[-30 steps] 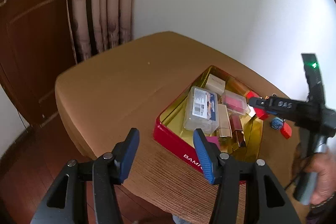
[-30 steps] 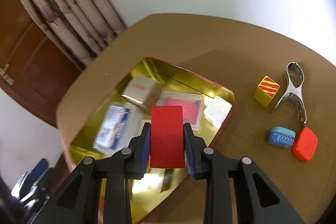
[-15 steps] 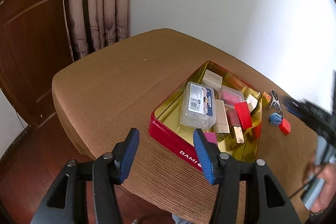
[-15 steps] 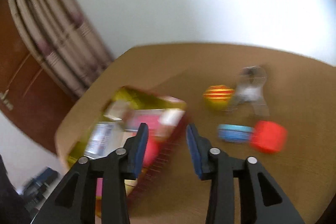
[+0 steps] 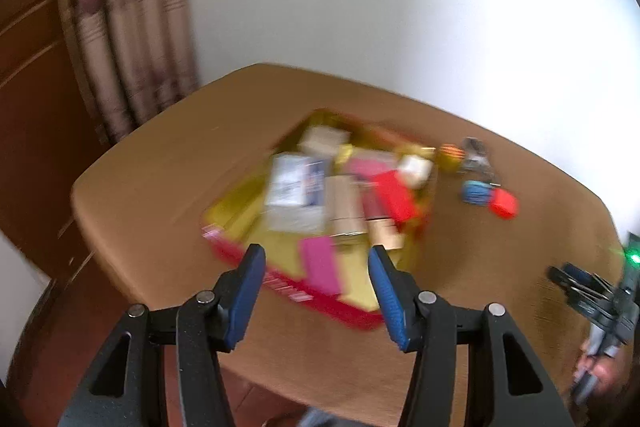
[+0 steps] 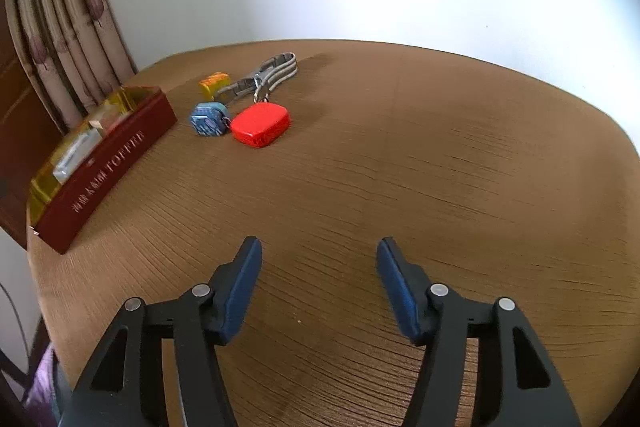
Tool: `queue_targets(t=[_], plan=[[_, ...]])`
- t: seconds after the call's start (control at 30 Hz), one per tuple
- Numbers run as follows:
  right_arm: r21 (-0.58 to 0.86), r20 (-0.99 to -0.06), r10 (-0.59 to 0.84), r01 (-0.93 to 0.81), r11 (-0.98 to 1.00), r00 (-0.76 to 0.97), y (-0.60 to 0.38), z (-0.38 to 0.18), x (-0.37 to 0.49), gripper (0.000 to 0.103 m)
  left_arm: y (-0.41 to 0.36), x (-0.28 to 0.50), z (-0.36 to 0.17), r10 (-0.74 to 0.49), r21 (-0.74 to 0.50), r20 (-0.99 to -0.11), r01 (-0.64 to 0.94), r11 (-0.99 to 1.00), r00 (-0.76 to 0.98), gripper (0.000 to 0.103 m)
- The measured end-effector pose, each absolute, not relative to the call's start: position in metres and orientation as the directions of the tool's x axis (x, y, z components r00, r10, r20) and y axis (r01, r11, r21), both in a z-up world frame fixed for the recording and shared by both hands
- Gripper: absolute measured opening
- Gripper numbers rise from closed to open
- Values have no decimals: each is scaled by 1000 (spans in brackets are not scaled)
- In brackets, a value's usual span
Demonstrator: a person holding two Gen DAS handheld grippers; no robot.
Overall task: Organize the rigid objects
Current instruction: 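Grasp the blue dotted case with the left tool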
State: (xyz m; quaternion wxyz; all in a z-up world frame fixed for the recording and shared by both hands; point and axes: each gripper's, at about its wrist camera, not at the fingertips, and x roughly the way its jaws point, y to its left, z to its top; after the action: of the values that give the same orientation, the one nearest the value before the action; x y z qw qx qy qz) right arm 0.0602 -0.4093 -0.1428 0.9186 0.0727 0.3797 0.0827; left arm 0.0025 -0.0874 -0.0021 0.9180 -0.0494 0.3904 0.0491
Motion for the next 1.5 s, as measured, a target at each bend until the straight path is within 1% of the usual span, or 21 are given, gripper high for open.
queue_targets(t=[0.03,0.1,0.17,0.27,0.33,0.4,0.47,0.53,0.6,0.77,0.83,0.87,0.9,0.93,1.0,1.23,1.33,1.37,1.4,1.43,1.5], plan=[[204,-675,219,-107,973,704,-410,-141,59,64,-101,8,3,21,-54,-718,-86,995,696,55],[232,-669,254,-129,964,698,-412,-143,58,70,-127,20,12,-41,-57,-710,1,998,703,55],[262,-655,285,-144,954,700,-414,-142,57,70,-153,40,18,-97,-54,-710,83,995,698,55],[324,-613,340,-166,931,713,-423,-140,53,72,-199,79,23,-176,13,-708,262,965,684,55],[352,-598,359,-168,921,716,-425,-139,52,73,-231,105,19,-206,100,-722,395,913,661,55],[375,-583,382,-180,910,717,-430,-138,50,73,-254,120,12,-204,216,-715,488,845,669,55],[392,-566,405,-198,898,718,-431,-137,48,73,-271,131,-1,-152,333,-720,530,780,677,55],[407,-548,429,-219,887,719,-432,-136,46,73,-285,140,-16,-157,373,-759,619,691,632,55],[421,-532,443,-229,878,721,-433,-135,44,73,-294,149,-30,-121,418,-780,655,630,614,55],[444,-512,469,-247,862,719,-436,-134,43,73,-299,168,-54,-121,352,-876,788,505,468,55],[445,-511,476,-254,859,716,-436,-134,43,74,-300,178,-60,-101,359,-885,804,474,455,55],[446,-510,479,-256,858,715,-435,-134,43,74,-301,183,-62,-106,340,-897,823,455,429,55],[447,-509,482,-259,856,713,-436,-134,42,78,-301,189,-64,-105,328,-906,835,443,411,55],[448,-507,482,-260,855,714,-435,-134,42,81,-301,195,-66,-96,331,-908,840,431,407,55],[453,-497,487,-264,852,719,-437,-133,41,83,-302,201,-70,-88,331,-914,853,403,397,55],[481,-496,499,-254,839,711,-441,-135,41,86,-311,215,-86,-94,337,-919,887,317,383,55],[487,-495,502,-252,836,710,-442,-136,41,87,-316,229,-94,-94,310,-930,896,319,355,50],[488,-496,502,-251,836,708,-442,-137,41,87,-315,233,-97,-93,289,-938,899,328,335,41],[489,-497,502,-250,836,708,-443,-136,41,87,-314,237,-100,-90,255,-949,905,339,301,26],[490,-498,502,-248,836,707,-443,-137,41,87,-312,242,-105,-87,216,-961,910,355,262,21],[492,-501,501,-244,836,706,-443,-138,43,88,-307,251,-110,-93,180,-969,908,380,231,21]])
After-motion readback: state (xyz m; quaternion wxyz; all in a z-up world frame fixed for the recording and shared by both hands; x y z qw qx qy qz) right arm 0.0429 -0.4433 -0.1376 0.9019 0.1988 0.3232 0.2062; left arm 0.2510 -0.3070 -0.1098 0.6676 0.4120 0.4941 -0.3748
